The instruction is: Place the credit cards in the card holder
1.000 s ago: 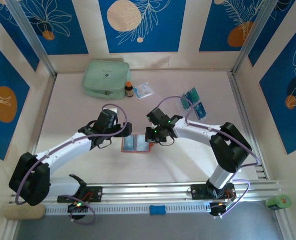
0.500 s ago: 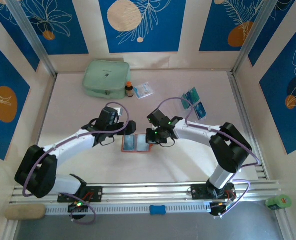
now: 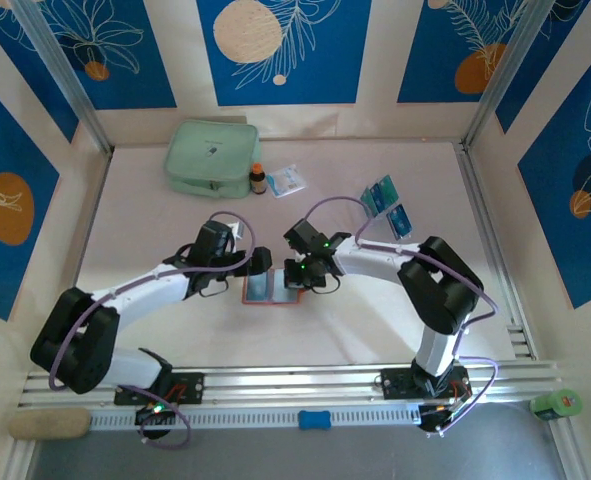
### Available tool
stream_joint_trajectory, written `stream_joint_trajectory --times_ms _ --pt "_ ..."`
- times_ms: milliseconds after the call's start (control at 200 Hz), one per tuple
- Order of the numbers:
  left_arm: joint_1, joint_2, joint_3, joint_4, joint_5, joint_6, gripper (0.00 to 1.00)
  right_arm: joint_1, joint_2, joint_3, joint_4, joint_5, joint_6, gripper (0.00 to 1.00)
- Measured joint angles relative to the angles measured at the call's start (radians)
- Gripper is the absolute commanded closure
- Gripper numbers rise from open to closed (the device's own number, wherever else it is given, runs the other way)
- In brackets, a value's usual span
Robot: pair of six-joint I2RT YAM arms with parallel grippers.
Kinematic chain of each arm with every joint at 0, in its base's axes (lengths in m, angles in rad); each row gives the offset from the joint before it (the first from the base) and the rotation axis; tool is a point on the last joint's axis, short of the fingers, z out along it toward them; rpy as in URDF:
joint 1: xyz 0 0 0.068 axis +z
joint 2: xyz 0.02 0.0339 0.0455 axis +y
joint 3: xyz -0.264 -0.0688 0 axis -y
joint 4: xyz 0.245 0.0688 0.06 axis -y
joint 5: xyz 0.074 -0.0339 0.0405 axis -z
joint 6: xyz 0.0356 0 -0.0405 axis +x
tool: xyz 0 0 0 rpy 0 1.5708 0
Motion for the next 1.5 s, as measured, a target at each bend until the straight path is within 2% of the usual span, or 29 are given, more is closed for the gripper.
stream_joint_trajectory --times_ms 615,1500 --pt "0.001 0.042 -0.059 0.042 0.043 -0.006 0.00 -0.021 0.013 -0.023 0.009 -0.011 0.005 1.00" --pt "0.005 0.097 -0.049 0.063 0.111 -0.011 0.00 -0.022 0.014 -0.023 0.011 -0.013 0.005 1.00"
